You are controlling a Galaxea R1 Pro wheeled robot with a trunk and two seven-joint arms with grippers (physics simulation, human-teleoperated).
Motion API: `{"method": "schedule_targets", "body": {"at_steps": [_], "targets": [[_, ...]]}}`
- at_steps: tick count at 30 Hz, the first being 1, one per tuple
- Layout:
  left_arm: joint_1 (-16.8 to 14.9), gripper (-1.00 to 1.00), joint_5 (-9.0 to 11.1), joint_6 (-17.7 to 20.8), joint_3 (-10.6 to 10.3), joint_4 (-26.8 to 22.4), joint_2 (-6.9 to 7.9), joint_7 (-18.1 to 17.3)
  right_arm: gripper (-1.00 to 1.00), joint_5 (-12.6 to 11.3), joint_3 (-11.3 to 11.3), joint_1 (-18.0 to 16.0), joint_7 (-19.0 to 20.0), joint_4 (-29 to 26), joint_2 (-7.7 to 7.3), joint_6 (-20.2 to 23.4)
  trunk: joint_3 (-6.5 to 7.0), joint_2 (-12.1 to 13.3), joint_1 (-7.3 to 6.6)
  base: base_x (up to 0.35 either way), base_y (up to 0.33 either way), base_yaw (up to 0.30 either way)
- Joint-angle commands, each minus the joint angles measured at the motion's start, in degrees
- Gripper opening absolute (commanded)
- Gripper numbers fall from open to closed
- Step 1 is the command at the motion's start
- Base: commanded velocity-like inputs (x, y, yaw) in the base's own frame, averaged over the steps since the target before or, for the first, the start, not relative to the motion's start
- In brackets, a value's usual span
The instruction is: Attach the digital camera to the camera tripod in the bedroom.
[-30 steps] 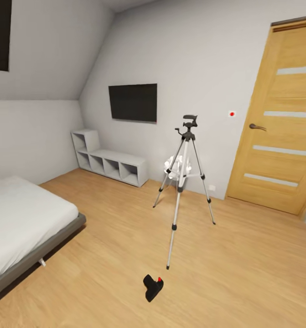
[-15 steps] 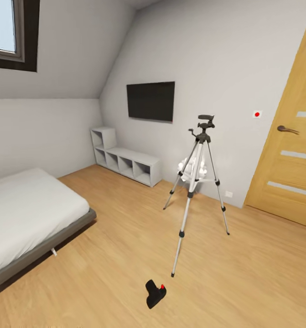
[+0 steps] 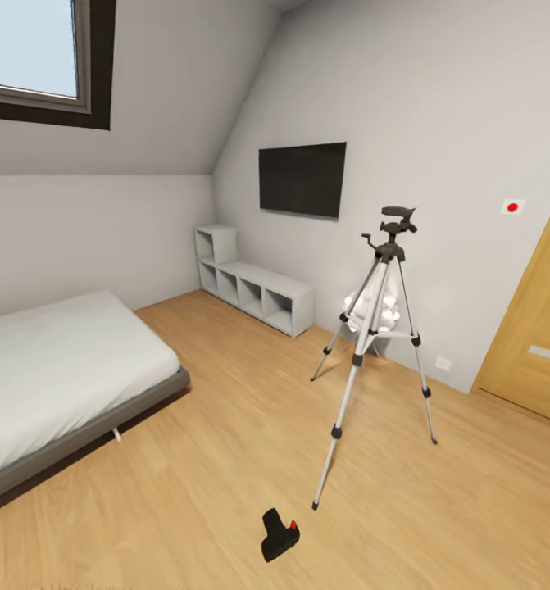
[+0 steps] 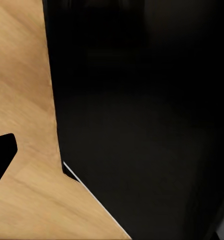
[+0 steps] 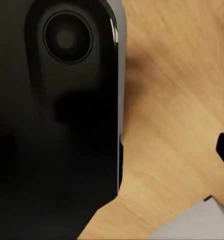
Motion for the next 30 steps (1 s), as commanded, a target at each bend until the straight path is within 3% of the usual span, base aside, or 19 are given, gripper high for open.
{"method": "schedule_targets", "body": {"at_steps": [1, 30], "targets": [[0.0, 1.00, 0.1, 0.3, 0.0, -0.1, 0.00, 0.0, 1.00, 0.0, 0.0, 0.0, 0.0, -0.1, 0.00, -0.1, -0.07, 0.0, 0.01, 0.082, -0.298, 0.275], [0.0, 1.00, 0.1, 0.3, 0.0, -0.1, 0.01, 0.0, 1.00, 0.0, 0.0, 0.0, 0.0, -0.1, 0.00, -0.1, -0.82, 0.0, 0.01, 0.076, -0.298, 0.255]]}}
